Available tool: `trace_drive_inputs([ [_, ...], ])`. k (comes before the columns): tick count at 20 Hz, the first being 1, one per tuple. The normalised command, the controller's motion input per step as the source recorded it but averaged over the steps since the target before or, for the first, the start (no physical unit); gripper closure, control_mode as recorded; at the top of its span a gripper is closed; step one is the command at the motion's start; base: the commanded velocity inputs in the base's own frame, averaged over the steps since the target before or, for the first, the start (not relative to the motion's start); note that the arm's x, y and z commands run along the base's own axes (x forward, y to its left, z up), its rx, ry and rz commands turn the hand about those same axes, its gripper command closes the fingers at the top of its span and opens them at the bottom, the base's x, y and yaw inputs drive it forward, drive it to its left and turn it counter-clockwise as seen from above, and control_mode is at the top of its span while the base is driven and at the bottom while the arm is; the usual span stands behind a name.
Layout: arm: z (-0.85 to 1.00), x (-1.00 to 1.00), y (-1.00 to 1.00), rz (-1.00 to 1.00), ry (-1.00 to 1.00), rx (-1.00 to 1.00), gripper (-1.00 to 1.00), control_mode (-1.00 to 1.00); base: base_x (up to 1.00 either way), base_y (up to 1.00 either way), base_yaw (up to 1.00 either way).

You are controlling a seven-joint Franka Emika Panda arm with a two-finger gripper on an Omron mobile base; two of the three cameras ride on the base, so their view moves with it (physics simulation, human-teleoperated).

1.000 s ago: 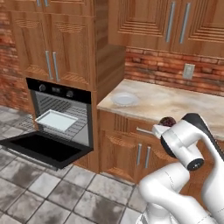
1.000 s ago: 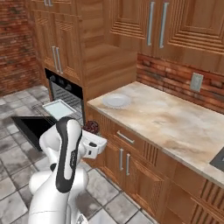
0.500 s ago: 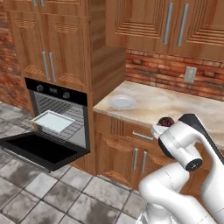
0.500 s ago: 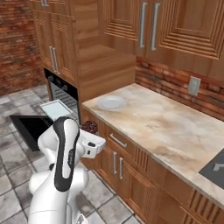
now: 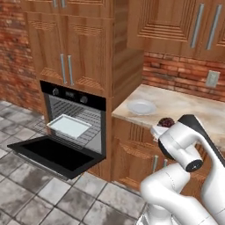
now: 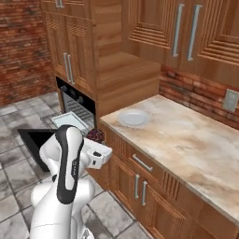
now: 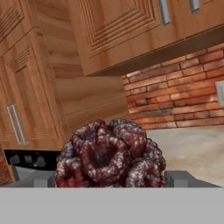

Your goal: Take the baked cake out of the oven and place it on the plate for cooling. Then close the oven door.

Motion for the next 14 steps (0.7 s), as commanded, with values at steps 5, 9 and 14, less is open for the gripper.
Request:
trace_drive_inputs([
  [5, 0.0, 0.0, 0.0, 0.0, 0.0, 0.0, 1.0, 1.0, 0.33, 0.51, 0.0],
  [9, 0.0, 0.0, 0.0, 0.0, 0.0, 0.0, 1.0, 1.0, 0.42, 0.33, 0.0],
  [14, 0.0, 0.0, 0.0, 0.0, 0.0, 0.0, 1.0, 1.0, 0.51, 0.07, 0.0],
])
